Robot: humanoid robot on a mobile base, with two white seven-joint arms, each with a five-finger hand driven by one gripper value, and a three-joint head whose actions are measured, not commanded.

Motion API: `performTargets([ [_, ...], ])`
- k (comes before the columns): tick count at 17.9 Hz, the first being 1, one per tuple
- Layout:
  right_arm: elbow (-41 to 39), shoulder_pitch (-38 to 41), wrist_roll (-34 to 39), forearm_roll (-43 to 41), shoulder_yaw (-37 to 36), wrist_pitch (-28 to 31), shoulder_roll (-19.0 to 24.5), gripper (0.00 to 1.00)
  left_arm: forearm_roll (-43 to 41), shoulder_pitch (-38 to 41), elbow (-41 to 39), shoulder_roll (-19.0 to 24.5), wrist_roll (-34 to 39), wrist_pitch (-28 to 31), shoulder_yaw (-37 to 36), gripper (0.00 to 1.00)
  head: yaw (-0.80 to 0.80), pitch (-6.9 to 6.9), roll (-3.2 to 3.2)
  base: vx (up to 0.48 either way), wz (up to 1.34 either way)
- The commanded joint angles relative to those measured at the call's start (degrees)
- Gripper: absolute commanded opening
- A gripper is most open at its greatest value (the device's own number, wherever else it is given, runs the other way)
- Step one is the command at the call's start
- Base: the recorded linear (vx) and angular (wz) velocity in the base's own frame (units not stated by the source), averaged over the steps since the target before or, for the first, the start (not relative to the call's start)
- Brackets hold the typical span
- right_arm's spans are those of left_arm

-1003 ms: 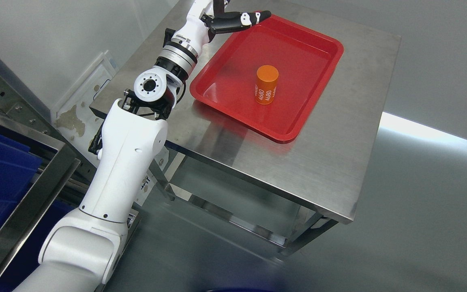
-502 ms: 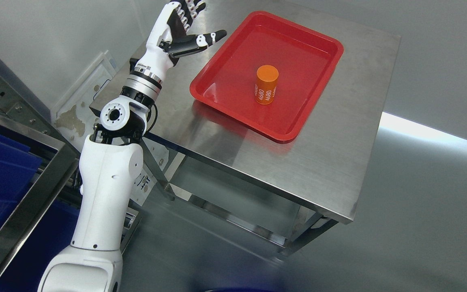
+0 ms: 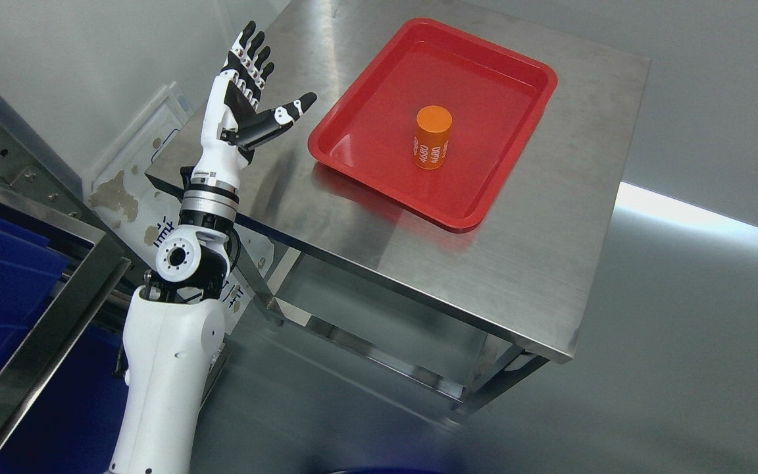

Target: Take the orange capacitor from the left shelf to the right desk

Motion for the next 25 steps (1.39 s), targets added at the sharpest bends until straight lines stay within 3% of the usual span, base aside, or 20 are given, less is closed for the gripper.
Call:
performTargets([
  [1,-1.00,1.14,-0.03,0.18,-0.70,-0.07,-1.00,1.00,0.01,6.21,-8.06,1.00,1.05,-1.19,-1.21,1.00,0.00,0.00,0.00,0.000,0.00],
  [9,-1.00,1.14,-0.03,0.18,-0.70,0.02,-1.00,1.00,-0.60,6.21,-8.33,1.00,0.96,-3.48,-1.92,1.00,0.00,0.00,0.00,0.000,0.00],
  [14,-1.00,1.14,-0.03,0.18,-0.70,-0.07,-1.00,1.00,-6.84,6.21,-8.33,1.00,0.96,-3.48,-1.31,1.00,0.00,0.00,0.00,0.000,0.00],
  [25,-1.00,1.14,-0.03,0.18,-0.70,-0.07,-1.00,1.00,-6.85,6.21,-8.33,1.00,0.96,-3.39,-0.43,1.00,0.00,0.00,0.00,0.000,0.00],
])
